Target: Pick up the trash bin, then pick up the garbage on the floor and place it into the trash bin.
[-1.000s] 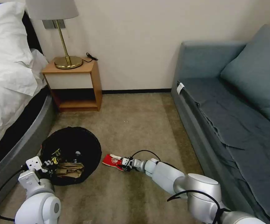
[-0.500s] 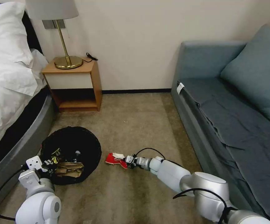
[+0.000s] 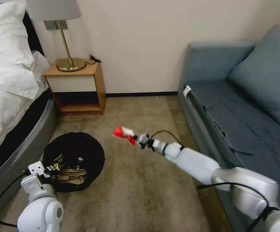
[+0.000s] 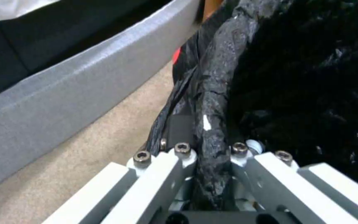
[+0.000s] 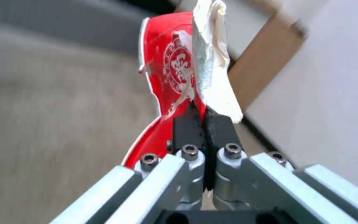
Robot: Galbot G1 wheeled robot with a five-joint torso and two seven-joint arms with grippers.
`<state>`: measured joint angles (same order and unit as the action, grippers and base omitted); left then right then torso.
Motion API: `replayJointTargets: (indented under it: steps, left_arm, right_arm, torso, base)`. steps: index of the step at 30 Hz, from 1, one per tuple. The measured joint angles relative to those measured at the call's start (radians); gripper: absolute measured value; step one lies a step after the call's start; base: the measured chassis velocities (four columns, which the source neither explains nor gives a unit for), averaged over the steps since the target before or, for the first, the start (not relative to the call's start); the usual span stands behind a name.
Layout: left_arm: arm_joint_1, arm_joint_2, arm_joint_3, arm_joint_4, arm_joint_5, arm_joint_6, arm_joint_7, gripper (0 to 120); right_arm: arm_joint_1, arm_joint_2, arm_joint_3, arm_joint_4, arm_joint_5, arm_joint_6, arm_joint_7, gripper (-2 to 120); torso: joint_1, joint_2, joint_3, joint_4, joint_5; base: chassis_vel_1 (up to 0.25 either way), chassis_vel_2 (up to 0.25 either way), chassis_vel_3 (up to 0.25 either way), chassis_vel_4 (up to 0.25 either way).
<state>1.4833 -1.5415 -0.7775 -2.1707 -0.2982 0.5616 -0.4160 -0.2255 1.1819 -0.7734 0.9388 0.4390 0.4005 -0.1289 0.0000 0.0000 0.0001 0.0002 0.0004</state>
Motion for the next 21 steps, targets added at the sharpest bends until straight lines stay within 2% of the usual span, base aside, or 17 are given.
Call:
replayJointTargets:
  steps: [1,2,4,6,7,11,17,21]
  left_arm:
    - [-0.002,0.001,0.002,0.005,0.000,0.001,0.000,2]
    - [-0.002,0.001,0.002,0.005,0.000,0.001,0.000,2]
    - [-0.005,0.001,0.007,0.012,0.000,0.003,0.000,2]
    - [-0.008,0.001,0.012,0.014,0.000,0.004,0.001,2]
    - [-0.008,0.001,0.012,0.014,0.000,0.004,0.001,2]
    - [-0.010,-0.003,0.019,0.015,0.001,0.006,0.000,2]
    - [-0.010,-0.010,0.026,0.008,0.005,0.010,0.000,2]
    - [-0.009,-0.016,0.027,0.000,0.007,0.013,0.000,2]
  right_arm:
    - [0.008,-0.053,0.002,0.107,0.039,-0.033,0.025,0]
    - [0.008,-0.053,0.002,0.107,0.039,-0.033,0.025,0]
    - [0.015,-0.126,0.009,0.315,0.093,-0.089,0.061,0]
    - [0.016,-0.160,0.000,0.461,0.143,-0.133,0.092,0]
    - [0.016,-0.160,0.000,0.461,0.143,-0.133,0.092,0]
    - [0.013,-0.163,-0.061,0.632,0.202,-0.178,0.153,0]
    - [0.008,-0.105,-0.163,0.664,0.210,-0.196,0.191,0]
    - [0.007,-0.021,-0.261,0.607,0.181,-0.198,0.221,0]
  torso:
    - [0.000,0.000,0.000,-0.0002,-0.0002]
    - [0.000,0.000,0.000,-0.0002,-0.0002]
    - [0.000,0.000,0.000,-0.0007,-0.0002]
    - [0.000,0.000,0.000,-0.0004,-0.0005]
    - [0.000,0.000,0.000,-0.0004,-0.0005]
    - [0.000,0.000,0.000,-0.0002,-0.0005]
    - [0.000,0.000,0.000,0.0000,-0.0003]
    - [0.000,0.000,0.000,0.0000,-0.0006]
  base:
    - [0.000,0.000,0.000,0.000]
    - [0.000,0.000,0.000,0.000]
    - [0.000,0.000,0.000,0.000]
    - [0.000,0.000,0.000,0.000]
    - [0.000,0.000,0.000,0.000]
    - [0.000,0.000,0.000,0.000]
    - [0.000,0.000,0.000,0.000]
    - [0.000,0.000,0.000,0.000]
